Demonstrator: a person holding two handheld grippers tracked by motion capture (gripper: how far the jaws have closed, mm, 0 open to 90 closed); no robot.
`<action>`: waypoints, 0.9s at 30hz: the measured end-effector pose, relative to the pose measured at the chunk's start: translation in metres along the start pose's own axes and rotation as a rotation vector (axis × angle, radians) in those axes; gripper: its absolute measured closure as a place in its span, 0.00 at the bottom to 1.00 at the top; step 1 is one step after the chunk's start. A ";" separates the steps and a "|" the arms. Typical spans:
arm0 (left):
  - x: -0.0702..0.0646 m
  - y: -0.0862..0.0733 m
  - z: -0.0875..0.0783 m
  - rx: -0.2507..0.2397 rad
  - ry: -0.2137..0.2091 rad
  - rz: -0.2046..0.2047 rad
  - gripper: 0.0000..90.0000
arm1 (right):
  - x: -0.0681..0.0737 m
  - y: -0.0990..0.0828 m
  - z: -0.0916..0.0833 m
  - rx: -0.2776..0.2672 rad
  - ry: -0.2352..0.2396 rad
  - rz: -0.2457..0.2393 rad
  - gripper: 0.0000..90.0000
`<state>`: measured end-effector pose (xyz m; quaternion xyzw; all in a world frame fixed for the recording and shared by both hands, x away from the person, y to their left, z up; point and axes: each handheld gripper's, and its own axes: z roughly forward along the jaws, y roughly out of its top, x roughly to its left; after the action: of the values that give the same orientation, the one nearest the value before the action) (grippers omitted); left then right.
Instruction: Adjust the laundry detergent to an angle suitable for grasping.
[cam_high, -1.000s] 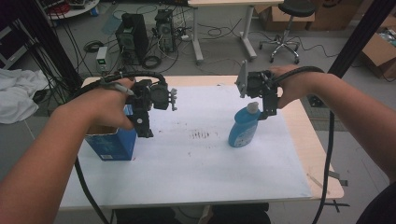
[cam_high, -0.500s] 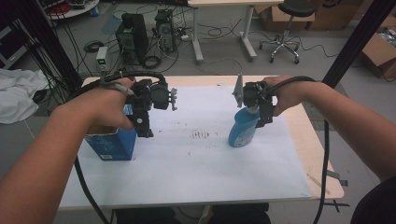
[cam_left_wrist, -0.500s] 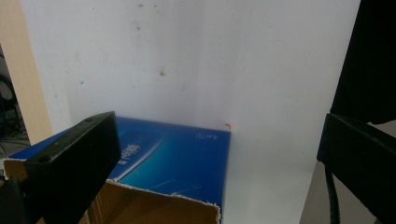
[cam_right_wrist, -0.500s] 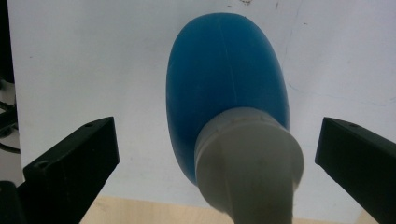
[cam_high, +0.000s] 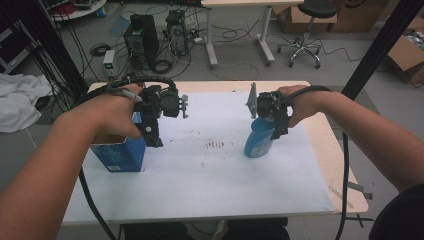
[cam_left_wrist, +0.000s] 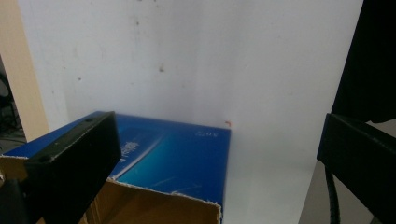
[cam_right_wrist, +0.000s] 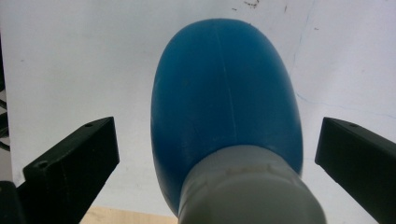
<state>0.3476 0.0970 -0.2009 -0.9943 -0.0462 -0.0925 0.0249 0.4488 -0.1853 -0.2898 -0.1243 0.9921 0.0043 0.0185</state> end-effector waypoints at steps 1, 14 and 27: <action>0.000 0.000 0.000 0.002 0.000 0.002 0.00 | 0.000 0.000 0.000 0.000 0.000 0.000 0.00; 0.003 0.003 0.003 -0.002 -0.003 0.004 0.00 | -0.002 -0.002 0.005 -0.021 0.013 -0.003 0.00; 0.005 0.001 0.005 -0.002 -0.003 0.002 0.00 | -0.003 -0.003 0.007 -0.033 0.005 -0.024 0.07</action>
<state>0.3536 0.0965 -0.2053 -0.9945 -0.0450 -0.0910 0.0239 0.4526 -0.1875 -0.2971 -0.1364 0.9903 0.0202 0.0140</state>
